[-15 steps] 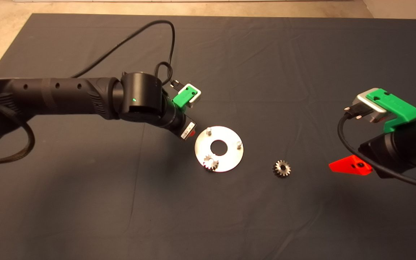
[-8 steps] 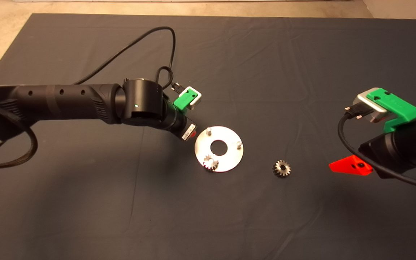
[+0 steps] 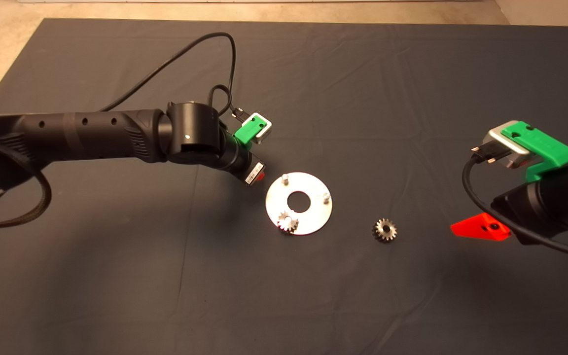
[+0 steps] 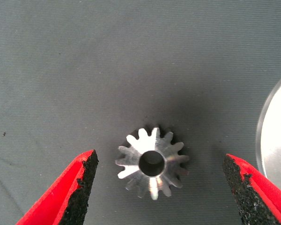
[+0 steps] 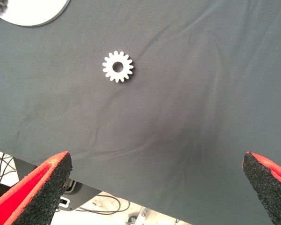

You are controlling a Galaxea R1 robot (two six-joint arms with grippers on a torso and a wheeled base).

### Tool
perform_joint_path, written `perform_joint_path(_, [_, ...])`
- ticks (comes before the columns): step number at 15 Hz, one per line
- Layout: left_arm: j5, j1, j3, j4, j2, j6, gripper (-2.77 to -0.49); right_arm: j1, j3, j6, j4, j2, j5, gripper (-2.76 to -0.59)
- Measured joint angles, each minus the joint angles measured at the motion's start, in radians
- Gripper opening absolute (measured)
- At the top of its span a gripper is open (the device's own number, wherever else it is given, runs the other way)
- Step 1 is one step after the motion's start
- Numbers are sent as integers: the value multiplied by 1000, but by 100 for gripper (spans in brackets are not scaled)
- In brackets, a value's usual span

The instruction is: Install three planetary gears onto the carrier pins

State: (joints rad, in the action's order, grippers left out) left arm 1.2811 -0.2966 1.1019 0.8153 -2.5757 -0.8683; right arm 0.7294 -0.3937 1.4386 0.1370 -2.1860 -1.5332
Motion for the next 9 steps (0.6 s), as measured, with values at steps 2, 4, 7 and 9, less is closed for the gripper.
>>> perform_joint_path(2, [0, 0, 3, 0, 0, 0, -137, 0, 0, 0, 0, 0, 0, -63])
perform_joint_path(4, [-3, 0, 3, 0, 0, 0, -137, 0, 0, 0, -1, 0, 0, -63])
perform_joint_path(7, [-26, 11, 3, 1, 5, 0, -146, 0, 0, 0, -3, 0, 0, -63])
perform_joint_path(9, [-26, 31, 3, 0, 6, 0, -146, 2, 0, 0, -4, 0, 0, -63])
